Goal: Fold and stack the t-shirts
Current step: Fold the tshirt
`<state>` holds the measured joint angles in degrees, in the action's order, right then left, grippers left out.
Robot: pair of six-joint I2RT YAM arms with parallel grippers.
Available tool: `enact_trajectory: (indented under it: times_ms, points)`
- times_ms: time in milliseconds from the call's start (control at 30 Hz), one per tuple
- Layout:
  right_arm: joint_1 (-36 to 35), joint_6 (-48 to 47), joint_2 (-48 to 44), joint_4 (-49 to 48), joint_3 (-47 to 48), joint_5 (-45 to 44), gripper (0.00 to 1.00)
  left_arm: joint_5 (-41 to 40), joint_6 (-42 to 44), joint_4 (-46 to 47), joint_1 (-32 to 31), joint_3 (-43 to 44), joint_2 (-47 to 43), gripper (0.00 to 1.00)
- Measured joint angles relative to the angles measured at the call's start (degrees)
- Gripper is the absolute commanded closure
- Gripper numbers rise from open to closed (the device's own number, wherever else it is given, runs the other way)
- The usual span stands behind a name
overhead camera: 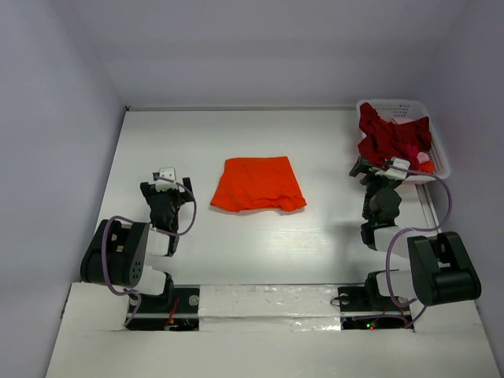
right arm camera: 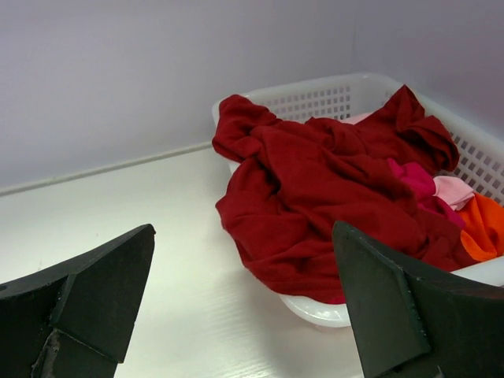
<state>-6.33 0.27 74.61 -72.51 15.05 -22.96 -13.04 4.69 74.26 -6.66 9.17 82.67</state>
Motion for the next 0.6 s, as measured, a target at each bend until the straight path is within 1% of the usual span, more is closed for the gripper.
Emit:
enact_trajectory:
  times_ms: [600]
  points:
    - [0.0, 0.66, 0.0, -0.04, 0.35, -0.81, 0.0, 0.0, 0.0, 0.04, 0.0, 0.0, 0.0, 0.01]
